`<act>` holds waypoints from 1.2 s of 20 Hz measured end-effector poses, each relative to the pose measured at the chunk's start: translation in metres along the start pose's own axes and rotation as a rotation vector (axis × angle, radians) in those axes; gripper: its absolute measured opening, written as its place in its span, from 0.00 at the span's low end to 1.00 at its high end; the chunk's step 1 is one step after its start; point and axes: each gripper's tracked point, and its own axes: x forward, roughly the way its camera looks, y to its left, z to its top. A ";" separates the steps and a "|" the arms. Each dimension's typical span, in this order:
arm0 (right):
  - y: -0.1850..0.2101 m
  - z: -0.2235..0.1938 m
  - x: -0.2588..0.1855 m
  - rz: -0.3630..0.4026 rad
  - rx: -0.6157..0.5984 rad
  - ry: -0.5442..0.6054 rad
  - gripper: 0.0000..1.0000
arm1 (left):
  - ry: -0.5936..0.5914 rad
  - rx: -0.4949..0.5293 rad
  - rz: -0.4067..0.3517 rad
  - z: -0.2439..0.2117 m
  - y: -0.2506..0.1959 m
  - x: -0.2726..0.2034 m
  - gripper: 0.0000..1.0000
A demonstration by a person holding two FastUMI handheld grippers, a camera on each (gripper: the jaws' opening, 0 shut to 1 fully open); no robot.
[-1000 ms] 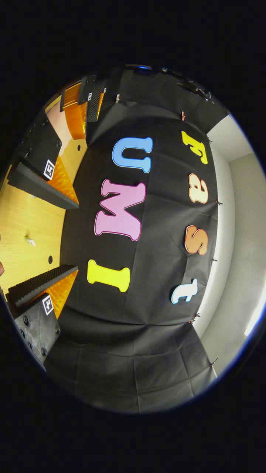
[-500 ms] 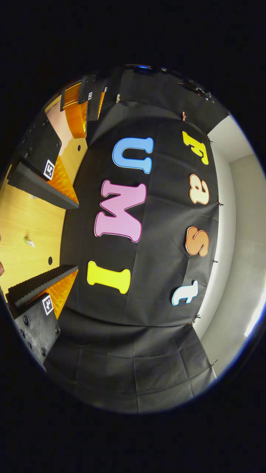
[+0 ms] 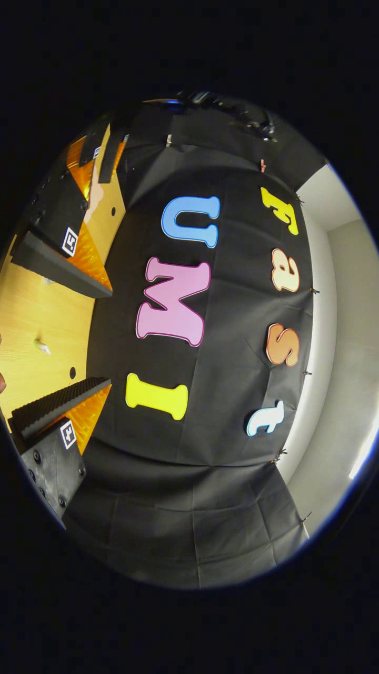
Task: First open the suitcase, pack the skin care products into it, and then close the suitcase.
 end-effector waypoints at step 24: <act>-0.142 -0.109 0.014 -0.038 0.036 0.193 0.96 | 0.812 -0.123 0.273 -0.251 0.051 0.166 0.90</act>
